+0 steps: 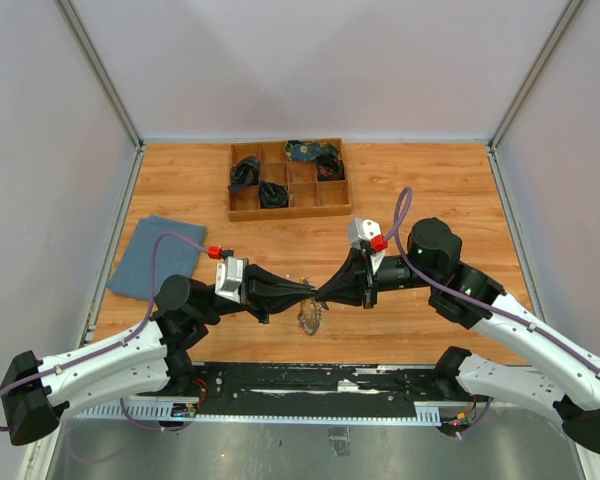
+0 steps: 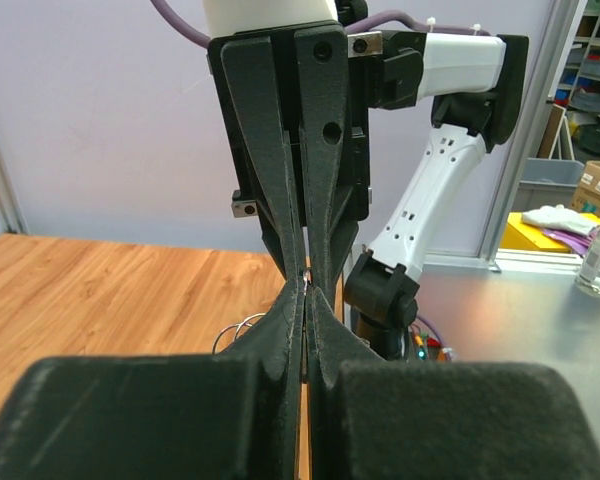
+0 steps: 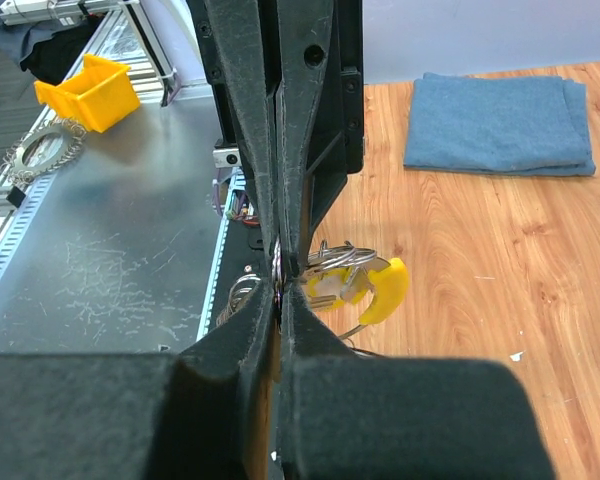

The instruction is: Put the keys on the keyring

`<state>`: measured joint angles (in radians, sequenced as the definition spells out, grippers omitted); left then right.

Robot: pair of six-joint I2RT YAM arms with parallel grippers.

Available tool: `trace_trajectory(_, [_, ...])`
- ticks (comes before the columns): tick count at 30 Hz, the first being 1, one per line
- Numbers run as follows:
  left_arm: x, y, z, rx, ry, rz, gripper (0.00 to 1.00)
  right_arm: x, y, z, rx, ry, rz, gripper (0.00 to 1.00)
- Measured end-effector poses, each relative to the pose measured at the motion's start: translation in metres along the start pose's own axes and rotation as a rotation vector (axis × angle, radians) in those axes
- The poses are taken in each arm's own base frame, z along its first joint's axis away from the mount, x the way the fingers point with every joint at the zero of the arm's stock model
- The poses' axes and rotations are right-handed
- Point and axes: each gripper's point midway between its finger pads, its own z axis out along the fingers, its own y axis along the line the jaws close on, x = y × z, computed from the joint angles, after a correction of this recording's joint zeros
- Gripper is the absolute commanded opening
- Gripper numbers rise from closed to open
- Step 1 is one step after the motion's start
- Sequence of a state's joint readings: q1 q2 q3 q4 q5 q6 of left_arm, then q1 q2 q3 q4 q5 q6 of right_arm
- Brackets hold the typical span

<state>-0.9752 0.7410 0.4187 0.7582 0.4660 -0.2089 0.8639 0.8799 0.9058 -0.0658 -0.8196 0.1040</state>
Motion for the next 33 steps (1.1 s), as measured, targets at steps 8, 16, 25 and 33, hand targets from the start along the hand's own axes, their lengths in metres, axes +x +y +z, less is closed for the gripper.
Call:
trace_trajectory(8, [0.001,0.001,0.0,-0.01,0.002,-0.004,0.17,0.0,-0.002,-0.004,0.029,0.05,-0.017,0.0])
trace_trajectory(16, [-0.013,0.002,-0.002,-0.027,0.004,0.03,0.37,-0.001,-0.014,-0.025,0.125,0.255,-0.064,0.0])
trace_trajectory(25, [-0.008,0.015,0.002,-0.079,0.068,0.06,0.47,0.027,-0.022,-0.04,0.203,0.637,-0.12,0.0])
trace_trajectory(33, [0.022,0.024,0.004,-0.09,0.17,0.049,0.51,0.045,-0.034,-0.052,0.27,0.852,-0.128,0.0])
